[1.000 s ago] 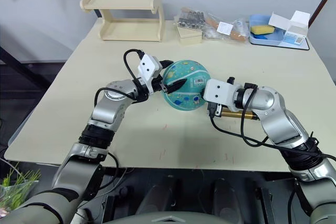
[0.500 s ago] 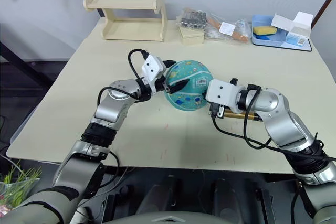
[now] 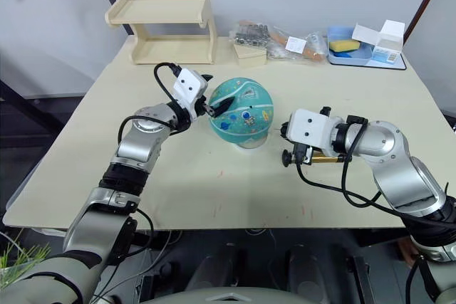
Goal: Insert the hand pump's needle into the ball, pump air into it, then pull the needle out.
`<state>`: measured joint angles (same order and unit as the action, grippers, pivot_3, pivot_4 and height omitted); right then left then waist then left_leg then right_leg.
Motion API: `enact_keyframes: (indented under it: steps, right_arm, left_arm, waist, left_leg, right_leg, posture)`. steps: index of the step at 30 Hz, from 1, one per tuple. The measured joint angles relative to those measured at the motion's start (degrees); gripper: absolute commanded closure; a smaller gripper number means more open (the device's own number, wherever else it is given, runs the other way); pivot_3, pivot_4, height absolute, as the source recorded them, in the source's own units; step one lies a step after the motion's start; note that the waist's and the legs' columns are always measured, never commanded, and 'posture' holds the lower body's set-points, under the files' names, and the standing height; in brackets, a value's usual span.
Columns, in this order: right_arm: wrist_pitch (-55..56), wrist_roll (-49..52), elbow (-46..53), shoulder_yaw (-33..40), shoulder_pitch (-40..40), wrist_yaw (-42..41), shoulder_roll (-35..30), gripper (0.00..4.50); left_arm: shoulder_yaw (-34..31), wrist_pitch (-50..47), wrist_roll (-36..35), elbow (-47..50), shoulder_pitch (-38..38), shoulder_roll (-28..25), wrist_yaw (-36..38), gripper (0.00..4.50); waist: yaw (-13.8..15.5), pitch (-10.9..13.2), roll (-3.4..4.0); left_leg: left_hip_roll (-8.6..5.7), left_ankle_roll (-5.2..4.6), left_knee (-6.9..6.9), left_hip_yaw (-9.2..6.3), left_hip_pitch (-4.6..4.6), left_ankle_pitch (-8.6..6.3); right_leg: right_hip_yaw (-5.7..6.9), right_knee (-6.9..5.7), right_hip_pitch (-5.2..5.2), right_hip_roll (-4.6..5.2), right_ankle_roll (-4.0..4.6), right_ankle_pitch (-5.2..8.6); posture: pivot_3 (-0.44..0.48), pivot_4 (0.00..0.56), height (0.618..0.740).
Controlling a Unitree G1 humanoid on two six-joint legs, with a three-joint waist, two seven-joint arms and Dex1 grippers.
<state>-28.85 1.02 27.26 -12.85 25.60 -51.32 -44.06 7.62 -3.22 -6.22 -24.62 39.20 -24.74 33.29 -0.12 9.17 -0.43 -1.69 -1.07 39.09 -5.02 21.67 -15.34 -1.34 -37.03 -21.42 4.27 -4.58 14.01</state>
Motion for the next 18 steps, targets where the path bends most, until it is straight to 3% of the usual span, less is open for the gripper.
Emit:
enact_keyframes:
  steps: [6,9,14,18]
  right_arm:
    - [-0.54,-0.04,-0.88,0.97,-1.59,1.23,0.01,4.11]
    - [-0.45,0.63,-1.41,2.24,-2.63,1.69,0.11,4.11]
    - [0.66,2.48,-3.83,2.5,-4.21,1.35,0.54,4.11]
    - [2.9,3.0,-6.49,2.41,-4.39,0.54,0.55,4.11]
  left_arm:
    - [-3.13,-2.25,-7.62,6.72,-6.09,3.35,5.23,0.0]
    - [-8.79,-11.34,-16.18,13.33,-9.2,3.15,6.5,0.0]
    - [-15.55,-26.24,-32.65,30.73,-15.65,-4.12,12.16,0.0]
    - [-20.41,-32.44,-40.14,40.55,-21.0,-10.33,14.56,0.0]
  waist:
    - [-0.3,0.01,0.1]
    - [-0.67,0.17,0.18]
    - [-0.62,0.43,0.14]
    - [-0.4,0.55,0.16]
  left_leg:
    - [0.04,0.0,-0.02,-0.08,0.26,0.04]
    - [0.06,0.0,-0.14,-0.08,0.66,0.04]
    - [0.05,0.05,-0.27,-0.08,1.24,0.06]
    - [-0.03,0.03,-0.48,-0.05,1.21,0.05]
  right_leg:
    - [0.02,-0.01,-0.3,-0.06,0.02,-0.28]
    - [0.0,-0.02,-0.74,-0.12,0.07,-0.29]
    - [-0.08,-0.1,-1.36,-0.11,0.19,-0.33]
    - [-0.09,0.16,-1.3,-0.01,0.19,-0.32]
  posture:
    - [0.0,0.15,0.74]
    - [0.0,0.15,0.74]
    - [0.0,0.15,0.74]
    - [0.0,0.15,0.74]
